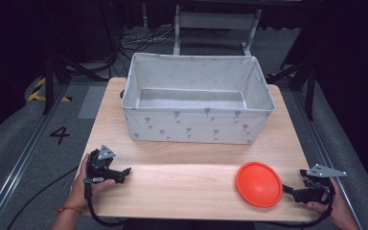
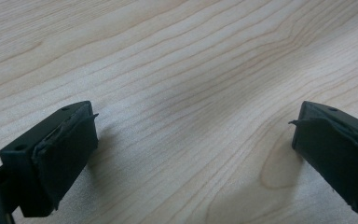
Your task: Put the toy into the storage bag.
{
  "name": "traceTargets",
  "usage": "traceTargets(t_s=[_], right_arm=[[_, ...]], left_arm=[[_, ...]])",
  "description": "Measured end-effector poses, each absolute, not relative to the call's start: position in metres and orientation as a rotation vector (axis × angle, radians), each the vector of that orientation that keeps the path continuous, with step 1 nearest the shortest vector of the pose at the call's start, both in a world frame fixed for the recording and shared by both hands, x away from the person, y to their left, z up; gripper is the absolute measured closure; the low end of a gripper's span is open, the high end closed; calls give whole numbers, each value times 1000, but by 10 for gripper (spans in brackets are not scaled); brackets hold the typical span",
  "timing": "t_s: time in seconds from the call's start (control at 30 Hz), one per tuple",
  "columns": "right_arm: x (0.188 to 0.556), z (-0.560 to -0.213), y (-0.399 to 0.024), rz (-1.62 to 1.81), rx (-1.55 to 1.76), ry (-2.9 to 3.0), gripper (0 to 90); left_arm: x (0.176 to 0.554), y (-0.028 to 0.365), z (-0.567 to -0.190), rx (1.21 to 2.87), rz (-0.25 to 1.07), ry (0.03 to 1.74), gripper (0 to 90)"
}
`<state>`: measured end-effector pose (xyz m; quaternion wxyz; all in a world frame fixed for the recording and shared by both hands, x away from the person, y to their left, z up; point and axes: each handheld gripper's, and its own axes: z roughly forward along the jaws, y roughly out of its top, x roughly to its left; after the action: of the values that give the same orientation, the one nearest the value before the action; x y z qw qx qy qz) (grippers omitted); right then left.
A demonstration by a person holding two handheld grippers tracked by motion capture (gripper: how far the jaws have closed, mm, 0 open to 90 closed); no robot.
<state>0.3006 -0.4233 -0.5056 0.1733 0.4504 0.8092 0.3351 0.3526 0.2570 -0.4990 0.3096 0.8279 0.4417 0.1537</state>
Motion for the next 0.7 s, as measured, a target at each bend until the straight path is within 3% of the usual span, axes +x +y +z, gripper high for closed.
traceTargets(t_s=[0.07,0.13,0.2,0.27,0.33,0.4,0.7], right_arm=[[302,-505,-423,942,1286,2290,3],[304,-504,-424,947,1299,2282,63],[304,-501,-425,982,1313,2255,236],[303,-495,-424,1042,1302,2258,145],[302,-486,-418,1054,1270,2248,199],[303,-477,-412,1083,1246,2264,169],[315,-464,-379,1097,1132,2363,226]], left_arm=[[353,257,-499,2188,405,1165,4],[353,257,-499,2186,404,1167,3],[353,257,-499,2186,404,1167,2],[353,257,-499,2185,405,1167,2],[353,257,-499,2185,404,1167,2],[353,257,-499,2185,404,1167,2],[352,257,-499,2184,401,1169,2]])
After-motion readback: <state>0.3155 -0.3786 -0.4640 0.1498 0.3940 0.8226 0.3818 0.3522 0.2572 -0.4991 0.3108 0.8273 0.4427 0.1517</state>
